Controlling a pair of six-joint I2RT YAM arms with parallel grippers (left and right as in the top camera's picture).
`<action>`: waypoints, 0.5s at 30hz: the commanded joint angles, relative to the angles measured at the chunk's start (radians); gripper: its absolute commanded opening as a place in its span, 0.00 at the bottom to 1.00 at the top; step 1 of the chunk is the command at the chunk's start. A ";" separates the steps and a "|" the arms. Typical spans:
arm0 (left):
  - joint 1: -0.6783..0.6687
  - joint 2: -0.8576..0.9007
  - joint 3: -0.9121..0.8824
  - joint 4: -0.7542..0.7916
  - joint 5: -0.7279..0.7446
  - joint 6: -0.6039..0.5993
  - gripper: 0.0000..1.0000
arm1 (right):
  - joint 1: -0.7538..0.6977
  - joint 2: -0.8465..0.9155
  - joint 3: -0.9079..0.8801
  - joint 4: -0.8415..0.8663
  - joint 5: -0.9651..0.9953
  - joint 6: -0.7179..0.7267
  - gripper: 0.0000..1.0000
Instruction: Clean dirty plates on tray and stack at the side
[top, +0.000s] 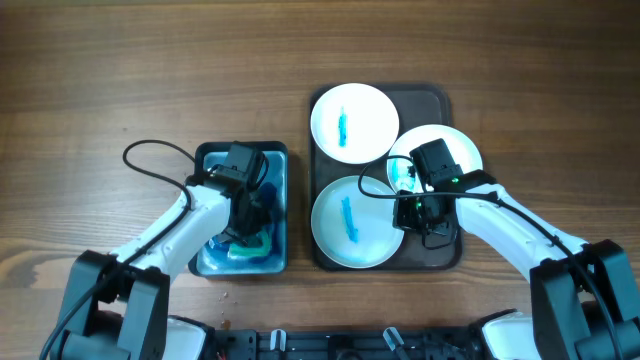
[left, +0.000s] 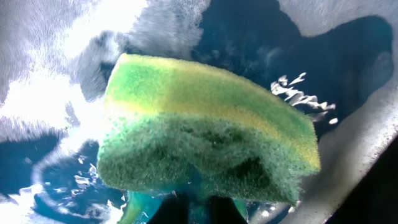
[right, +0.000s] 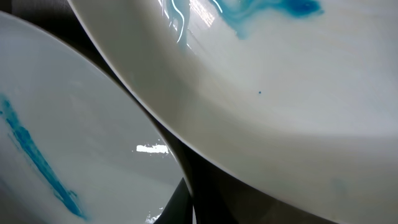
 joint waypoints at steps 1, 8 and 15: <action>0.008 0.019 0.023 0.005 0.003 -0.020 0.04 | 0.000 0.035 -0.005 0.014 0.100 0.037 0.04; 0.027 0.018 0.206 -0.193 0.038 -0.008 0.52 | 0.000 0.035 -0.005 0.011 0.100 0.037 0.04; 0.031 0.026 0.206 -0.211 -0.088 -0.009 0.63 | 0.000 0.035 -0.005 0.013 0.100 0.037 0.04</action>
